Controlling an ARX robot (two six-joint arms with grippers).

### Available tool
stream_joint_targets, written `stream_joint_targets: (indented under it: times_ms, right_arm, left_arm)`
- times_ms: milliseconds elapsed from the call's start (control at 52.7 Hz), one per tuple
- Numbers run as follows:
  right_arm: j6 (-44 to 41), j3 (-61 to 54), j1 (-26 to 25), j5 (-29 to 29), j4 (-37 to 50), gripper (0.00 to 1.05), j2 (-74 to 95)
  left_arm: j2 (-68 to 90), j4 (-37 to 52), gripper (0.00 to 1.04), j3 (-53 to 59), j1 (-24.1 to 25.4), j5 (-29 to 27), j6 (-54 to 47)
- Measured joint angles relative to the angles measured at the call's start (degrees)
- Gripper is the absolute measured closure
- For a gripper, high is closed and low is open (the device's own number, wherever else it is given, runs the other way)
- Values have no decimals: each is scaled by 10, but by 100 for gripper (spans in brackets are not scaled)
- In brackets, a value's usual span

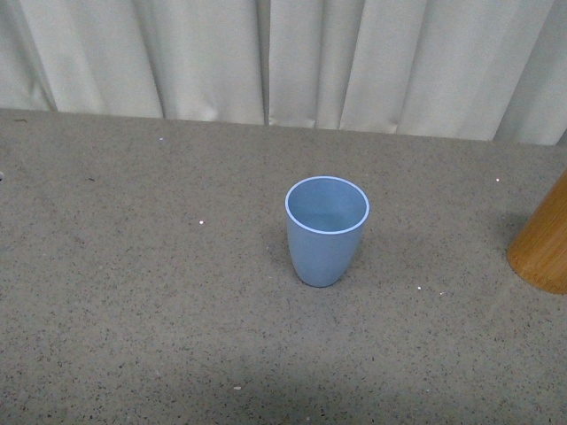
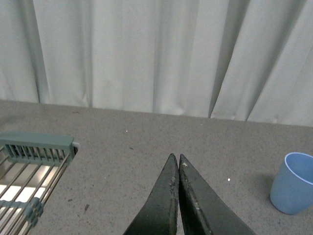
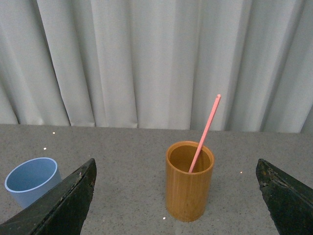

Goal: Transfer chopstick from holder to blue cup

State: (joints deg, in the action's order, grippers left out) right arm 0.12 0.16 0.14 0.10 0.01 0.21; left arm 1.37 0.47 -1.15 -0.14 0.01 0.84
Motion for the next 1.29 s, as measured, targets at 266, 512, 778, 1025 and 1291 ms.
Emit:
stream_joint_targets:
  times_ms: [266, 512, 778, 1025, 1291]
  right_arm:
    - [0, 0, 0, -1, 0, 10, 0]
    - [24, 10, -9, -5, -19, 10, 20]
    - [65, 124, -154, -36, 301, 10, 528]
    - [52, 212, -146, 21, 403, 10, 779]
    - [48, 270, -120, 70, 425, 10, 876]
  left_arm:
    - [-11, -4, 101, 0, 0, 0, -3]
    - [-11, -4, 74, 0, 0, 0, -4]
    - [-12, -4, 22, 0, 0, 0, -4]
    - [-12, -4, 7, 0, 0, 0, -5]
    - [-12, -4, 7, 0, 0, 0, -5]
